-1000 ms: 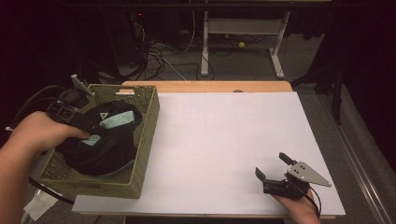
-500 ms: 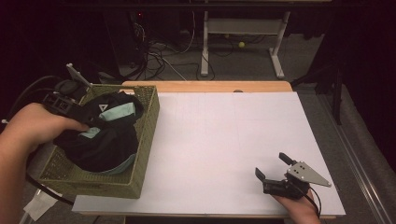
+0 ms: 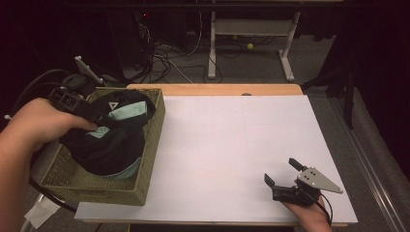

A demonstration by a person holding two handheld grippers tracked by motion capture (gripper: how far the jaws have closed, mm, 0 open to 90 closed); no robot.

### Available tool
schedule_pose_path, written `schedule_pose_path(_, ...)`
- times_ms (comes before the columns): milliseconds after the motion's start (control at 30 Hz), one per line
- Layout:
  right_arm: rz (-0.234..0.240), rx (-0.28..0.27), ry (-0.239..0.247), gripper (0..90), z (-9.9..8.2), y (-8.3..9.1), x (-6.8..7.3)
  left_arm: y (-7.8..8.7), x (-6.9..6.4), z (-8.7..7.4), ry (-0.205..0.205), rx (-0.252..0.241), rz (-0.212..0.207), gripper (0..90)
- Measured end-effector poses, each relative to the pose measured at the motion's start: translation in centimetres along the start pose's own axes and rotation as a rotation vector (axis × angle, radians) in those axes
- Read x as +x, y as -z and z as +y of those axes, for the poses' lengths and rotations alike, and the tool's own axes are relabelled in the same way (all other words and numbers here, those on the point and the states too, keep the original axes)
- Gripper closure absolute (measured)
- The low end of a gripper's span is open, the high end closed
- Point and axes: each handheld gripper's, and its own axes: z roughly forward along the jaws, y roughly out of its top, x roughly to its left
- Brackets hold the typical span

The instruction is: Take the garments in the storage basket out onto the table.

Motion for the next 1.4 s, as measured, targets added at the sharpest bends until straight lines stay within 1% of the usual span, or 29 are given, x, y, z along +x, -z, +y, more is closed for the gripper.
schedule_pose_path(200,0.000,-0.004,0.002,0.0,0.0,0.0,0.0,0.7,-1.9,1.5,-0.034,-0.023,-0.001,47.4)
schedule_pose_path(500,-0.004,-0.007,-0.004,0.0,0.0,0.2,-0.2,0.4,-4.7,3.6,-0.092,-0.018,0.010,47.4)
schedule_pose_path(600,-0.004,-0.008,-0.004,0.0,0.0,0.2,-0.2,0.3,-5.5,4.2,-0.103,-0.019,0.013,47.6)
schedule_pose_path(733,-0.004,-0.008,-0.004,0.0,0.0,0.2,-0.2,0.2,-6.7,5.0,-0.124,-0.030,0.014,48.1)
schedule_pose_path(800,-0.005,-0.008,-0.005,0.0,0.0,0.2,-0.2,0.2,-7.3,5.3,-0.141,-0.032,0.013,48.2)
schedule_pose_path(1033,-0.005,-0.009,-0.007,0.0,0.0,0.2,-0.3,0.0,-9.3,6.5,-0.185,-0.046,0.000,48.3)
schedule_pose_path(1167,-0.005,-0.009,-0.008,0.0,0.0,0.2,-0.3,-0.2,-10.2,7.1,-0.202,-0.055,-0.014,48.4)
schedule_pose_path(1200,-0.005,-0.009,-0.008,0.0,0.0,0.2,-0.3,-0.2,-10.2,7.1,-0.202,-0.055,-0.014,48.4)
schedule_pose_path(1233,-0.005,-0.009,-0.007,0.0,0.0,0.2,-0.3,-0.4,-10.7,7.4,-0.212,-0.059,-0.020,48.4)
schedule_pose_path(1400,-0.005,-0.009,-0.008,0.0,0.0,0.2,-0.3,-0.6,-12.1,8.2,-0.240,-0.069,-0.030,48.4)
